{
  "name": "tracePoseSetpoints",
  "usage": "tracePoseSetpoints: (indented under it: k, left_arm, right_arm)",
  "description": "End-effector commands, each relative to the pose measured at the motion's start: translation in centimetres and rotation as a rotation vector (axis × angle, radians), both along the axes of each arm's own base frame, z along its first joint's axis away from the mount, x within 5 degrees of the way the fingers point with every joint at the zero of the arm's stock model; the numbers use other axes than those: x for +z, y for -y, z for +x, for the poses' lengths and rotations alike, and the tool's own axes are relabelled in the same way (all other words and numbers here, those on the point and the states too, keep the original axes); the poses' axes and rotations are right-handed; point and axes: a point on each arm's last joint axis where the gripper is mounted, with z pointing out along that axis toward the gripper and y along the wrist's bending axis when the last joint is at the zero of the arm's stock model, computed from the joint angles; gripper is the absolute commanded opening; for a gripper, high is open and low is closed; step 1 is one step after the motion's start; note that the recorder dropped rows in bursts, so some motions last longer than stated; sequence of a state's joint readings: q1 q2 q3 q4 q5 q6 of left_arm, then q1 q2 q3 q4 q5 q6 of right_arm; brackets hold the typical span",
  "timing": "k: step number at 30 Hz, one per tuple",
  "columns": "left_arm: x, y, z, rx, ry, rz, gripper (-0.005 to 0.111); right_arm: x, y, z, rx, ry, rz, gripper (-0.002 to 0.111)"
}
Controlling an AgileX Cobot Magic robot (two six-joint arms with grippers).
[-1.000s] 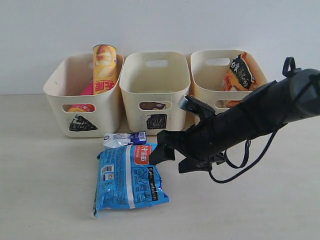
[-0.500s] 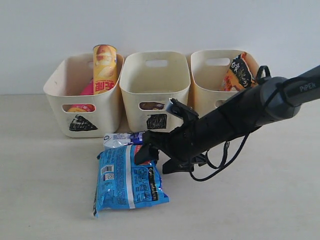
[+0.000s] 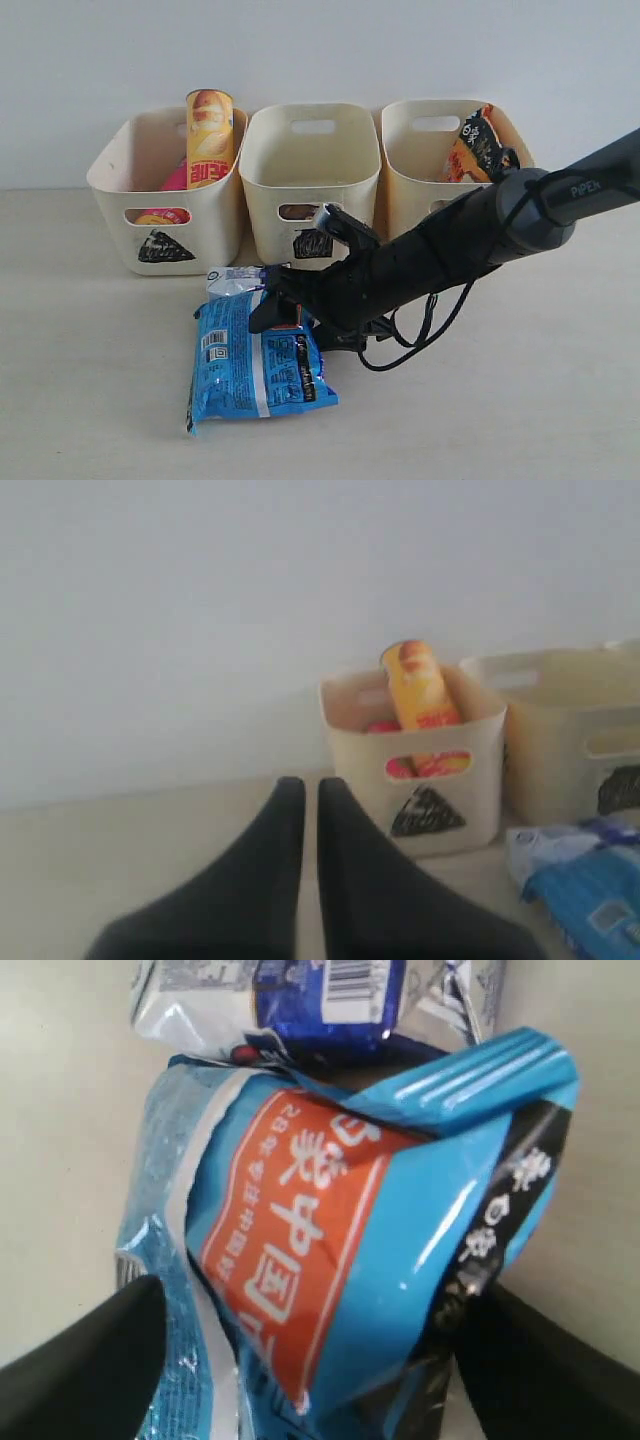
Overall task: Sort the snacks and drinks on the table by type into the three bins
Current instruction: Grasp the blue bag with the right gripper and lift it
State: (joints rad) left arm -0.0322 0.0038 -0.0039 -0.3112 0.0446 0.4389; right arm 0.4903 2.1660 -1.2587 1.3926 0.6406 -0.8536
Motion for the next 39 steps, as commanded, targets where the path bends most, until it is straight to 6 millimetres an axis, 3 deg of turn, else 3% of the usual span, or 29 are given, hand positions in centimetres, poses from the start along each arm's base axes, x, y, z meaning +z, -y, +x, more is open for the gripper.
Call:
tracePoseSetpoints:
  k: [1,4,8,11,16,28,33,39]
  left_arm:
    - [-1.2,-0.2,0.0,0.050,-0.123,0.040,0.004]
    - [-1.3,-0.2,0.0,0.061,-0.127,0.039,0.004]
    - [-1.3,-0.2,0.0,0.059,-0.126,0.039,0.004]
    - [-1.3,-0.2,0.0,0.057,-0.126,0.032,0.004]
    - [-1.3,-0.2,0.0,0.057,-0.135,0.044,0.004]
    - [-1.4,-0.2,0.0,0.060,-0.136,0.068,0.004]
    - [-1.4,-0.4,0.0,0.076,-0.144,0.175,0.004]
    - [-1.4,-0.6,-0.1,0.088,-0.146,0.255,0.004]
  right_arm:
    - [-2.3,0.1,-0.4,0.024,-0.013,-0.059,0.072]
    - [-2.6,0.0,-0.5,0.042,-0.012,-0.059,0.052]
    - [-2.6,0.0,-0.5,0.045,-0.016,-0.053,0.002]
    - [-2.5,0.0,-0.6,0.045,-0.023,-0.046,0.001]
    - [-0.1,-0.1,-0.6,0.066,0.031,-0.026,0.001]
    - [11.9,0.9,-2.7,0.147,0.302,0.051,0.001]
    - [15.6,3.5,-2.4,0.045,0.379,0.013,0.001]
    - [17.9,9.6,0.0,-0.146,0.384,0.047,0.001]
